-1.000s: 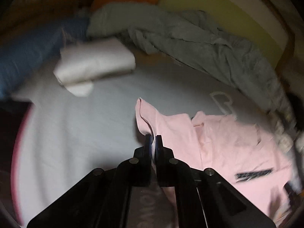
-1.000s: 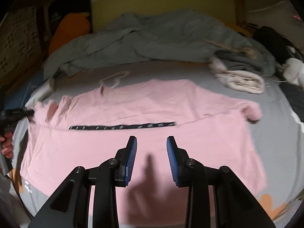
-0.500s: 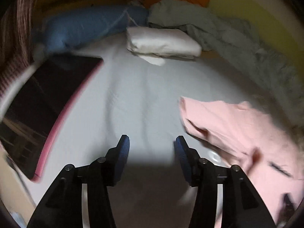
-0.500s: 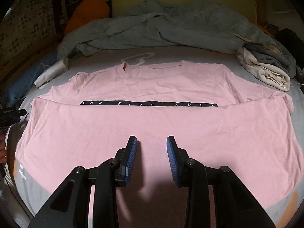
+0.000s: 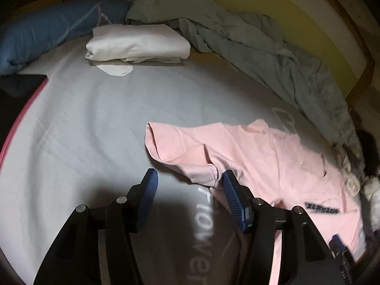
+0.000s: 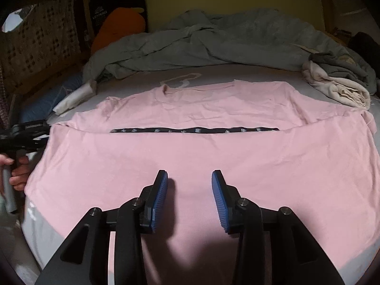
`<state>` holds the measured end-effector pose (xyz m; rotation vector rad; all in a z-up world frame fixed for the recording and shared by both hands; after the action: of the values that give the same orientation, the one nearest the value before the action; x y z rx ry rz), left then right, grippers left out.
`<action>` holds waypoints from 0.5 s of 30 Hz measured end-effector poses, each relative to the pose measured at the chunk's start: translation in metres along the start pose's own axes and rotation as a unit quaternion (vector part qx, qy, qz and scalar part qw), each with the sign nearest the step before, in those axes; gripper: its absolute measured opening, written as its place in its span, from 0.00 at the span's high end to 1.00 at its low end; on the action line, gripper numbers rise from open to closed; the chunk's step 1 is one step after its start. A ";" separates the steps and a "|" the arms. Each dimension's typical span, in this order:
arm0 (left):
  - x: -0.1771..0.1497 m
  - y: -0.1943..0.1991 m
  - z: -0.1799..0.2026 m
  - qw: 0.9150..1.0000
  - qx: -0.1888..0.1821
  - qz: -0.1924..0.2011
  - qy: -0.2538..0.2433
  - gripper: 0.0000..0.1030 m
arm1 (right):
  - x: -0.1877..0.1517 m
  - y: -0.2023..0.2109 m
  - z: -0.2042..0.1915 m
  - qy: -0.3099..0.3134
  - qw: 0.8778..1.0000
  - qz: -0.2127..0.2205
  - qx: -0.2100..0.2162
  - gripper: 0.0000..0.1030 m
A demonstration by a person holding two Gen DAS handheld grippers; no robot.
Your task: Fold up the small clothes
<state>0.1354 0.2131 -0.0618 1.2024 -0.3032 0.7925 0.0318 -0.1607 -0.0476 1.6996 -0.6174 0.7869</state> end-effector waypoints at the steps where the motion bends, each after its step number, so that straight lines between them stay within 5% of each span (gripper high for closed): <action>1: 0.003 -0.001 -0.001 1.000 -0.013 0.003 0.009 0.61 | 0.003 0.001 -0.005 -0.002 1.000 -0.006 0.026 0.62; 2: 0.005 -0.002 -0.002 0.999 -0.037 0.003 0.019 0.71 | 0.008 0.002 -0.012 -0.001 0.999 -0.012 0.052 0.62; 3: 0.007 -0.003 -0.003 0.998 -0.058 0.000 0.028 0.94 | 0.011 0.002 -0.020 0.004 0.998 -0.014 0.066 0.68; 6: 0.013 0.001 -0.006 0.996 -0.075 0.016 0.051 0.97 | 0.026 -0.004 -0.061 0.032 0.992 -0.034 0.121 0.86; 11: 0.013 0.033 0.007 0.998 -0.054 0.039 0.024 0.97 | 0.054 -0.046 -0.145 0.016 0.971 -0.073 0.226 0.93; 15: 0.020 0.044 0.007 0.996 -0.079 0.046 0.022 0.96 | 0.055 -0.102 -0.193 0.010 0.964 -0.134 0.230 0.95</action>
<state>0.1208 0.2202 -0.0154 1.0269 -0.3803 0.8570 0.1067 0.0513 -0.0360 2.1403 -0.1846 0.7903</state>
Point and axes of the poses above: each gripper's, at about its wrist camera, not at the fingertips, and y roughly against the way its jaws point, z to its right, x to its top, the point moved 2 cm from there along -y, roughly the way its jaws point, and after that the axes turned 1 degree about x, right-handed, at the moved point
